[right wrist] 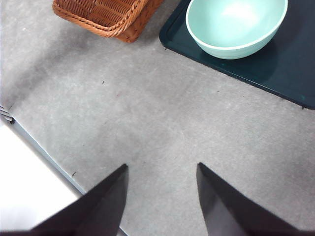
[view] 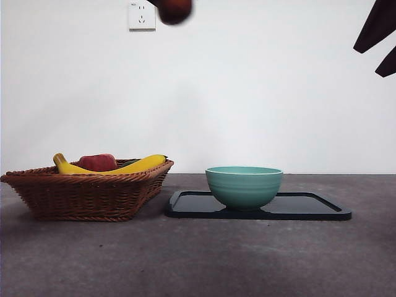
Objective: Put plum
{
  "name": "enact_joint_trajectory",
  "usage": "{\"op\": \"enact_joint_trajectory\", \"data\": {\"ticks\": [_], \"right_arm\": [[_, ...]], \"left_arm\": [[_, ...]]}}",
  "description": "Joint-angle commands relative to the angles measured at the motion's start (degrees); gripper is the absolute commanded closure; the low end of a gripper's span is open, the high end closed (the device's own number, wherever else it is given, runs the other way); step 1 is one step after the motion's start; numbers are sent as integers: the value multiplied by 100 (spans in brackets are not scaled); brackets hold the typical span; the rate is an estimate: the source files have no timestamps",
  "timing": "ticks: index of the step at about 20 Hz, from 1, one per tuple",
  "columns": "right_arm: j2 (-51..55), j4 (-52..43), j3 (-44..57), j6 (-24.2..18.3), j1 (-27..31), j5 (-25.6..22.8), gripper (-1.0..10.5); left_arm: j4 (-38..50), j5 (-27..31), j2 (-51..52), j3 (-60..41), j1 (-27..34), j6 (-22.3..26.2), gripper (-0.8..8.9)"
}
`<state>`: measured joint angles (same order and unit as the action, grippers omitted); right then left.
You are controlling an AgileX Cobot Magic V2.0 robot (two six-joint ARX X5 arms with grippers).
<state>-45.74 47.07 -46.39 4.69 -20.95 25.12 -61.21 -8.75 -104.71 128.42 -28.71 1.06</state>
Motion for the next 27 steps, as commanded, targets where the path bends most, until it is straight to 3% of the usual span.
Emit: {"op": "enact_joint_trajectory", "data": {"ticks": [1, 5, 8, 15, 22, 27], "right_arm": [[-20, -52, -42, -66, -28, -9, 725], [-20, -122, -42, -66, -28, -9, 725], [-20, -166, -42, -66, -28, -9, 725], [-20, -166, -42, -63, -31, -4, 725], [-20, -157, -42, -50, -31, -4, 725], [-20, -164, -42, -48, -31, -7, 725]], "left_arm": [[-341, 20, 214, 190, 212, 162, 606], [-785, 15, 758, -173, 544, 280, 606], [-562, 15, 1263, -1113, 660, 280, 606], [1709, 20, 2396, -4360, 817, 208, 605], [3488, 20, 2236, -6067, 1113, 190, 605], [4461, 20, 1875, -6690, 1113, 214, 605]]}}
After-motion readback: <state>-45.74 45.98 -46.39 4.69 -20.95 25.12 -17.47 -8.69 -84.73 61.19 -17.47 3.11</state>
